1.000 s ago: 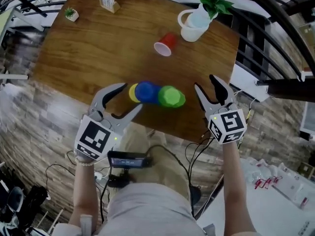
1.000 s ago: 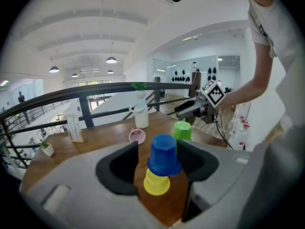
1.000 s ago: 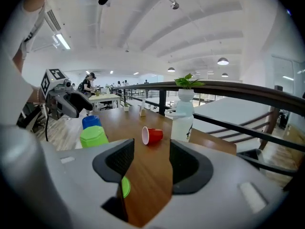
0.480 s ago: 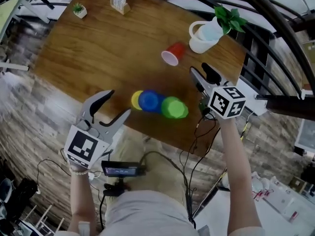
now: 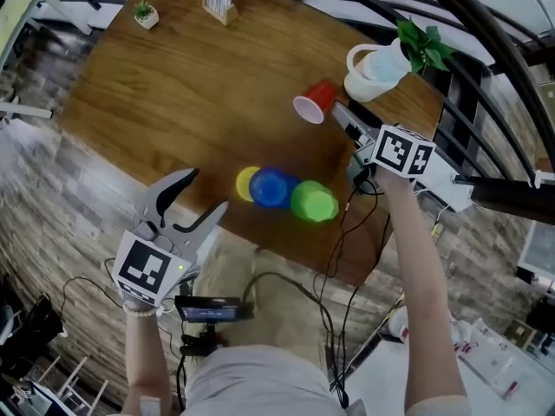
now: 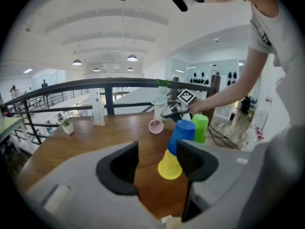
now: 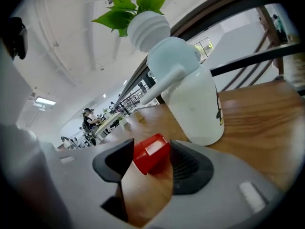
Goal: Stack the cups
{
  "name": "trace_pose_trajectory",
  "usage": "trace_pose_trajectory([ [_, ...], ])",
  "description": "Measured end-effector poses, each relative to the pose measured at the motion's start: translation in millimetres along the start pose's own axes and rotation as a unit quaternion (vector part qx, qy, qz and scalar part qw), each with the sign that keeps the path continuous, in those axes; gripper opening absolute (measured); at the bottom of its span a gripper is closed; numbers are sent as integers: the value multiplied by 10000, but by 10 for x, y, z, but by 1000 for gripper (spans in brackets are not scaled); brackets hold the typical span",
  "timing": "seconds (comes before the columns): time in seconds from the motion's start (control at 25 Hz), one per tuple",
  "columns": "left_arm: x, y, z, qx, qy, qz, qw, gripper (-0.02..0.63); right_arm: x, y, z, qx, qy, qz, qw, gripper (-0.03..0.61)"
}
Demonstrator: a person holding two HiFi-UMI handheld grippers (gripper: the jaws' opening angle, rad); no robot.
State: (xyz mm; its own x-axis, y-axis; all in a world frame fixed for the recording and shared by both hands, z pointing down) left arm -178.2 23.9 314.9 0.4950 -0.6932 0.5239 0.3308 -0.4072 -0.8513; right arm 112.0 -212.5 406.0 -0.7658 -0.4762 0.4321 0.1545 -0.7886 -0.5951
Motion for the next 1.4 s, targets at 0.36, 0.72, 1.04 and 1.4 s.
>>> trace_pose_trajectory([
  [0.36, 27, -72, -13, -64, -38, -42, 10000, 242, 215, 23, 77, 370, -7, 101, 9993, 262],
  [0.72, 71, -150, -24, -123, -63, -116, 9998, 241, 411, 65, 111, 282, 114, -50, 9995, 284],
  [1.04, 77, -195, -40, -140, -71, -163, 9997, 239, 500, 35, 68, -105, 447, -448, 9979, 284],
  [1.4, 90, -191, -120, -60, -58, -154, 9998, 239, 504, -32, -40, -567, 544, -689, 9945, 282],
])
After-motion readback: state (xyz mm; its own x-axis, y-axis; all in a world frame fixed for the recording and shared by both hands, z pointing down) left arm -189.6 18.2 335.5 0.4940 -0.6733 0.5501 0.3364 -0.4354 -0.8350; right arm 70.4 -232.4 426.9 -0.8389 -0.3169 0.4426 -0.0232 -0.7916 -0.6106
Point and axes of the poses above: the fingertips, and each gripper's own axes: x forward along the fingers, z to its right, y out of its top, the point moved 9 cm from there along -x, backward along the fingers, and after that the axes turned 8 degrees about x, right-handed, at the moved point
